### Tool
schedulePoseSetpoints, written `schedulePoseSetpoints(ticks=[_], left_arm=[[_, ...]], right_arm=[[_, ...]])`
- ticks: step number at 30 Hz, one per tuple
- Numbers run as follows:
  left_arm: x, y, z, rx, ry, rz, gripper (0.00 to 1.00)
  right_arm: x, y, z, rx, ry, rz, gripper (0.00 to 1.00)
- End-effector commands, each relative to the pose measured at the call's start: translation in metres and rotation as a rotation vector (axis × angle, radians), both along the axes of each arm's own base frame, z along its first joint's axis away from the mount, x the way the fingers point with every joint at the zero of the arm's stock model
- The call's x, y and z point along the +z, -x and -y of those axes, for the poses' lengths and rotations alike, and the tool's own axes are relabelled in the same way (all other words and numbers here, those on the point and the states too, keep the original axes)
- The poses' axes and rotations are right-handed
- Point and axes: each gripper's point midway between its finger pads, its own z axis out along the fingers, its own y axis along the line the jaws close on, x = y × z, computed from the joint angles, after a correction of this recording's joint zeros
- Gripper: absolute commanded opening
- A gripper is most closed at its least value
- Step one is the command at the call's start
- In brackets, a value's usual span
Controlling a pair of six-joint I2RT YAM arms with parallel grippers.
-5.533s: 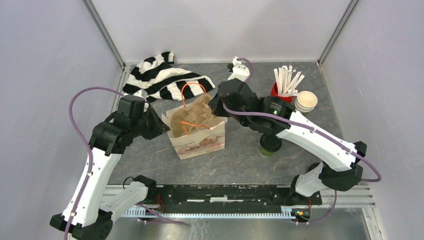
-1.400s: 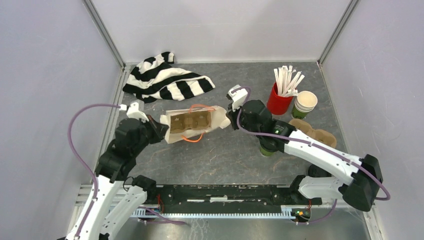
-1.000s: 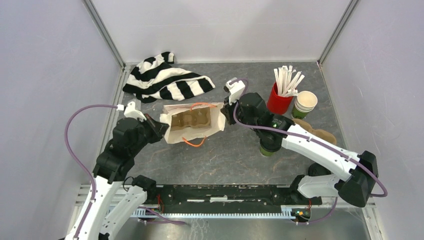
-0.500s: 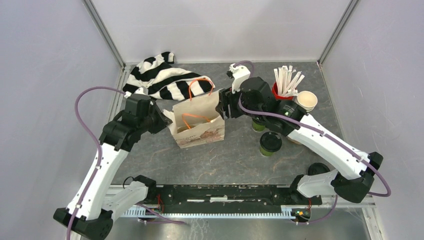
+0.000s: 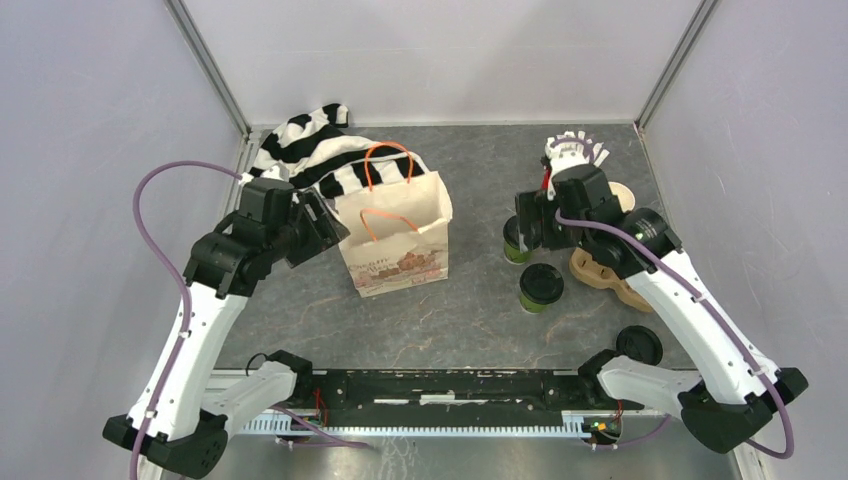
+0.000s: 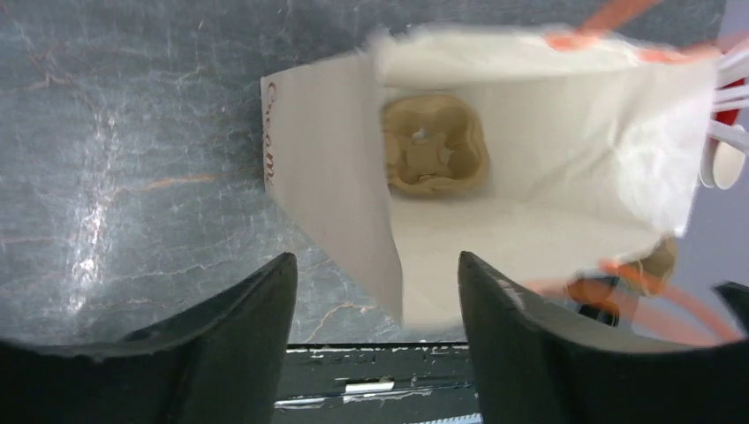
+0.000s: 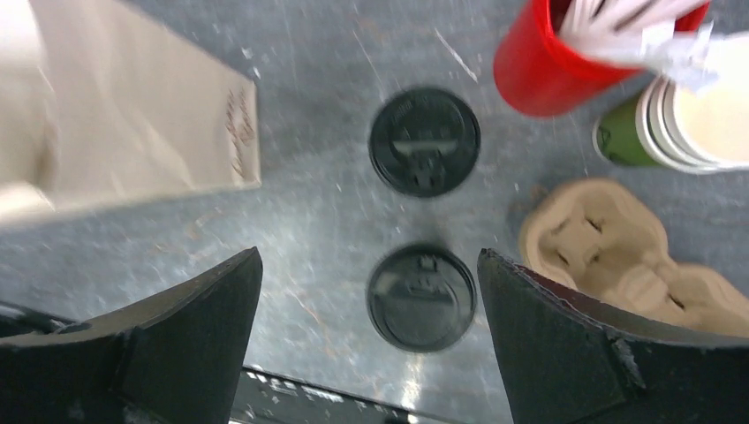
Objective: Pack the takeout coffee
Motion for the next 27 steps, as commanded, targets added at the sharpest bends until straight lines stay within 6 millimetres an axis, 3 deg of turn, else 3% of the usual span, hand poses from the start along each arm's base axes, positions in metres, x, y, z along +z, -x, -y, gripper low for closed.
schedulePoseSetpoints(ticks=[1,5,10,20,27], left_arm=[[0.039,-0.003,-0.004,-0.067,-0.040,0.129,0.80],[0.052,-0.001,-0.006,-0.093,-0.064,0.173,0.86],[0.059,0.003,0.000,-0.136,-0.039,0.193,0.88],[0.071,0.016,0.009,-0.210,0.008,0.250,0.90],[0.074,0.019,0.014,-0.254,0.012,0.250,0.90]], right_arm=[[-0.061,0.041,0.031,0.015,0.169,-0.220,0.98],[-0.094,0.060,0.027,0.047,0.148,-0.320,0.98],[-0.119,0.071,0.024,0.085,0.150,-0.391,0.98],[-0.124,0.056,0.036,0.018,0.206,-0.322,0.98],[-0.142,0.054,0.033,-0.009,0.183,-0.334,0.98]])
